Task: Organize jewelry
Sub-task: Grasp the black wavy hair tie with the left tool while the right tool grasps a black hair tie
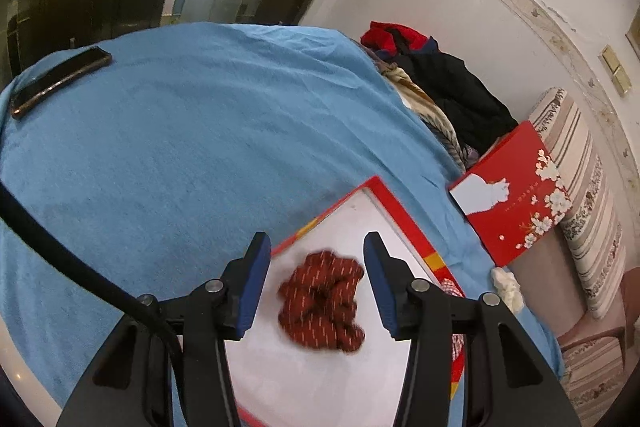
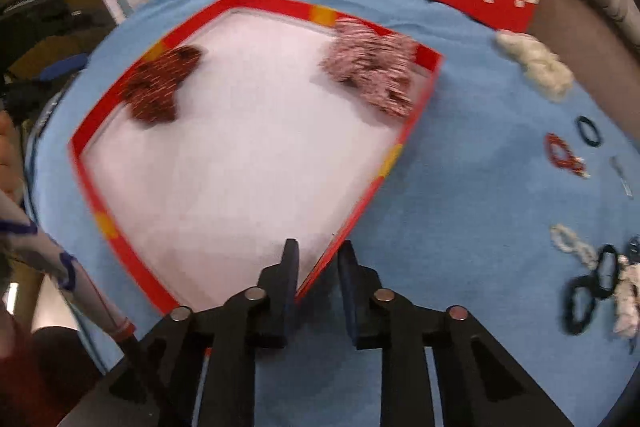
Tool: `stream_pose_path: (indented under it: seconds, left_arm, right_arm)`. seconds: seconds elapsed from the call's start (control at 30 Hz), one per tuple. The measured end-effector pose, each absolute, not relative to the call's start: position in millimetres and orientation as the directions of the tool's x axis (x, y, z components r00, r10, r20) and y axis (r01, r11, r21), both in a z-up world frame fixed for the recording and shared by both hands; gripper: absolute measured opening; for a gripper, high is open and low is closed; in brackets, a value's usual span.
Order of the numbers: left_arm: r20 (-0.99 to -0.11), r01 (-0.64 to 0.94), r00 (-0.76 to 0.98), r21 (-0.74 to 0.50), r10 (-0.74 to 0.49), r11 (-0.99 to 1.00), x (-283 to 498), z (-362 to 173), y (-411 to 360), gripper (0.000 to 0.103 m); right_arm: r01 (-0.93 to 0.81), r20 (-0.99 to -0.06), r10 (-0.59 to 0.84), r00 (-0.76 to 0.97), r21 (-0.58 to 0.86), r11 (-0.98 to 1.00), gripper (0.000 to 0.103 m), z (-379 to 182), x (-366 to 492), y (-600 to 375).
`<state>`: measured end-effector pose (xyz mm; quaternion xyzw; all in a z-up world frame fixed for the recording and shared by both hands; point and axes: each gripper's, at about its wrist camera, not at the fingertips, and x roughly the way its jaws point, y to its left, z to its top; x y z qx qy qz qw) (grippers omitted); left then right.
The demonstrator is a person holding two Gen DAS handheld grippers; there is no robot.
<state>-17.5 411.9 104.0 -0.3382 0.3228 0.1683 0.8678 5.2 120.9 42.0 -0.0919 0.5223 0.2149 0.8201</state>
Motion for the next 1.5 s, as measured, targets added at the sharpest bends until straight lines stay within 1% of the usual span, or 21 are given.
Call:
stream_pose_path:
  seconds: [0.07,0.1,0.17,0.23,0.27,0.4,0.5,0.57,0.7,0.83,0.93,1.03,1.13,1.2,1.23,1.27,1.33,1.47,1.5]
  left_arm:
    - [-0.670,-0.500,0.739,-0.474,0.071,0.725,-16,107,407,0.047]
    - [-0.668,-0.493,0.741,-0.473,0.068,0.730,-15,108,404,0.047]
    - [-0.665,-0.478,0.745,-0.470,0.059,0.742,-13,111,396,0.049]
    - [-0.665,-0.463,0.745,-0.461,0.051,0.757,-10,113,386,0.050]
    - [-0.665,-0.451,0.746,-0.455,0.044,0.768,-9,114,378,0.050]
    - [-0.663,-0.370,0.748,-0.418,-0.001,0.830,-5,119,337,0.050]
    - [-0.665,-0.275,0.747,-0.341,-0.024,0.899,-4,121,288,0.053]
    - [-0.669,-0.214,0.741,-0.300,-0.046,0.930,-3,119,257,0.055]
    - [-0.687,-0.055,0.713,-0.256,-0.141,0.965,-3,110,188,0.055]
    - [-0.722,0.082,0.639,-0.277,-0.264,0.957,1,92,127,0.055]
    - [-0.755,0.166,0.550,-0.321,-0.358,0.932,4,72,83,0.054]
    - [-0.771,0.238,0.499,-0.318,-0.396,0.918,2,57,48,0.051]
    - [-0.779,0.272,0.468,-0.322,-0.417,0.907,4,46,26,0.051]
    - [-0.783,0.276,0.439,-0.349,-0.441,0.896,9,37,19,0.047]
    - [-0.782,0.278,0.423,-0.368,-0.457,0.887,13,32,15,0.042]
    - [-0.781,0.283,0.412,-0.379,-0.469,0.881,18,30,10,0.036]
    - [-0.784,0.290,0.396,-0.388,-0.478,0.875,26,23,1,0.031]
    - [-0.787,0.299,0.375,-0.399,-0.491,0.867,33,9,-12,0.028]
    - [-0.783,0.303,0.383,-0.395,-0.490,0.867,33,9,-14,0.028]
  right_arm:
    - [-0.431,-0.899,0.258,0.353,0.088,0.898,0.019,41,9,111]
    - [-0.425,-0.898,0.294,0.327,0.138,0.894,0.019,41,8,106]
    - [-0.429,-0.893,0.322,0.315,0.169,0.888,0.024,40,2,104]
    - [-0.455,-0.885,0.335,0.324,0.164,0.875,0.034,39,-9,107]
    - [-0.463,-0.879,0.345,0.330,0.168,0.871,0.036,40,-16,108]
    - [-0.443,-0.840,0.378,0.388,0.190,0.876,0.039,53,-33,87]
    - [-0.380,-0.824,0.344,0.451,0.171,0.909,0.045,62,-37,47]
    - [-0.316,-0.814,0.298,0.498,0.150,0.937,0.046,68,-40,7]
    - [-0.157,-0.809,0.185,0.558,0.116,0.981,0.052,70,-39,-81]
    - [-0.004,-0.810,0.100,0.578,0.120,0.993,0.052,63,-35,-157]
    - [0.046,-0.799,0.115,0.590,0.175,0.983,0.052,59,-31,-188]
    - [0.028,-0.770,0.191,0.609,0.261,0.965,0.052,57,-18,-200]
    - [-0.038,-0.750,0.269,0.605,0.310,0.950,0.052,56,-4,-192]
    - [-0.083,-0.743,0.318,0.588,0.336,0.938,0.052,53,6,-186]
    - [-0.103,-0.744,0.338,0.577,0.344,0.933,0.052,50,12,-179]
    - [-0.117,-0.745,0.347,0.570,0.344,0.932,0.052,48,16,-176]
    - [-0.138,-0.753,0.349,0.558,0.330,0.934,0.052,43,23,-170]
    - [-0.120,-0.767,0.363,0.529,0.356,0.927,0.052,26,38,-174]
    - [-0.107,-0.768,0.372,0.521,0.373,0.922,0.046,21,42,-177]
